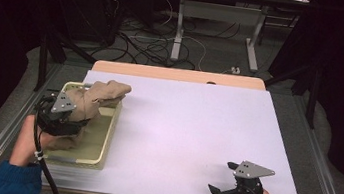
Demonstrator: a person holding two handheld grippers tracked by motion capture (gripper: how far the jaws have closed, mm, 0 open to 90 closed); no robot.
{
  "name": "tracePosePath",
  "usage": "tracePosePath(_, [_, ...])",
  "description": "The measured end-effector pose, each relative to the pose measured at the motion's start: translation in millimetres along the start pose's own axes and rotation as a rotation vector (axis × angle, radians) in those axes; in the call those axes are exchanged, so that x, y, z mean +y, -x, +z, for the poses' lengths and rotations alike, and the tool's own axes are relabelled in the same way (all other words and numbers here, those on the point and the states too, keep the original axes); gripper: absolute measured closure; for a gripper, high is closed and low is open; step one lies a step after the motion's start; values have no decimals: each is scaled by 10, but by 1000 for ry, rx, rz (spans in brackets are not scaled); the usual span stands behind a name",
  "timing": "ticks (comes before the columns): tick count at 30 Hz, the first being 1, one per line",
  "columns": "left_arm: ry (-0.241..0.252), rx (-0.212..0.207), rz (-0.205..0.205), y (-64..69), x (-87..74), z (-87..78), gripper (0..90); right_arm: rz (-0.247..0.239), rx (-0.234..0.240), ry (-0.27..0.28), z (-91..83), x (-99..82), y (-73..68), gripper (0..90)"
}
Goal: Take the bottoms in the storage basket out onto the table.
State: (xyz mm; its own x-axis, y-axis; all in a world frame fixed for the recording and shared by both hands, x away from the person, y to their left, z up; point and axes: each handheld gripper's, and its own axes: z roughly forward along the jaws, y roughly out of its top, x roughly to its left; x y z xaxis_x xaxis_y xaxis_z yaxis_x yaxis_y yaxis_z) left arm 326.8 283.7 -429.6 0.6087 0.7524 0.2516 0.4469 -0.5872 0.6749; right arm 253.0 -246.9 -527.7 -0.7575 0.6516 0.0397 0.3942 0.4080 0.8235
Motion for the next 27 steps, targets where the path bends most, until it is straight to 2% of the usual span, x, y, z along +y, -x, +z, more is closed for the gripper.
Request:
tracePosePath(17, [32, 25, 17, -19, 86, -71, 445, -5, -1, 5, 8, -3, 5, 3])
tracePosePath(27, [71, 38, 16, -6, 159, -126, 446, -5, 2, 0, 3, 0, 6, 3])
